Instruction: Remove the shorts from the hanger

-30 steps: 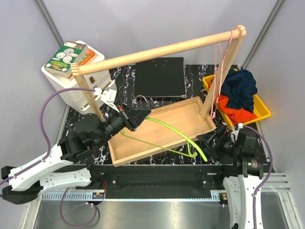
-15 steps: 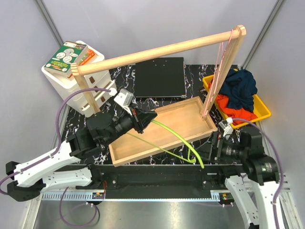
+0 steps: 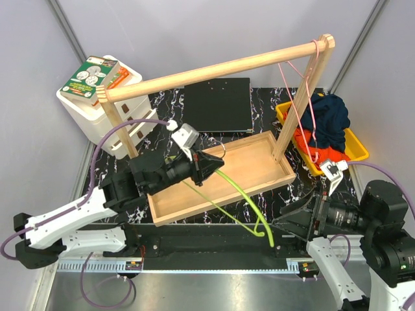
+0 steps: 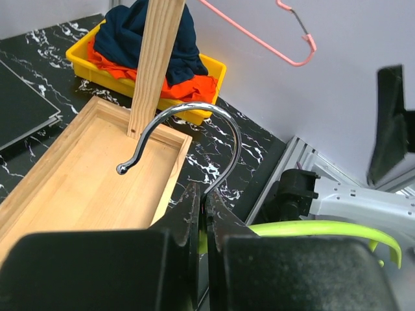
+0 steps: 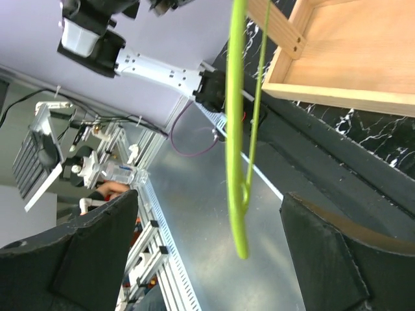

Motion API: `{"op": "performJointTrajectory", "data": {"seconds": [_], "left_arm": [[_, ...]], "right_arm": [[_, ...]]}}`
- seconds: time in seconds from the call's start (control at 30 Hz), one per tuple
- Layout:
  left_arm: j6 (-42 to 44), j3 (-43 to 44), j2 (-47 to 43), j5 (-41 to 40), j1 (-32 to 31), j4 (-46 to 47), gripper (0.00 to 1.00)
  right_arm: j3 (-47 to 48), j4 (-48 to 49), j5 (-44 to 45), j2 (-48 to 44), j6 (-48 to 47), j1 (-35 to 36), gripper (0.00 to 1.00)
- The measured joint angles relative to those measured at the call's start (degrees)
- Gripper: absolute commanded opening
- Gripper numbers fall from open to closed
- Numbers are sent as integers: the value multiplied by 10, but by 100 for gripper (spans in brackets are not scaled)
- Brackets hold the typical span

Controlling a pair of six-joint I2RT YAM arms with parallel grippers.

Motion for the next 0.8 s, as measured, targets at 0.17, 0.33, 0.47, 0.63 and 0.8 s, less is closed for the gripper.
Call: {"op": "performJointTrajectory", "data": {"seconds": [0.17, 0.33, 0.47, 0.63, 0.8], "left_arm": [[-38, 58, 67, -42, -13, -13, 0], [-48, 125, 134, -62, -44, -19, 0], [-50, 152, 160, -64, -58, -21, 0], [-68, 167, 167, -70, -59, -28, 0], [-84, 186, 171, -70, -64, -26, 39]], "right_arm": [[-19, -11, -6, -11, -2, 16, 81], [-24, -30, 17, -9, -18, 37, 58], [-23, -39, 36, -7, -29, 45, 40], [-8, -41, 64, 3, -47, 45, 0], [30, -49, 91, 12, -60, 49, 0]]}}
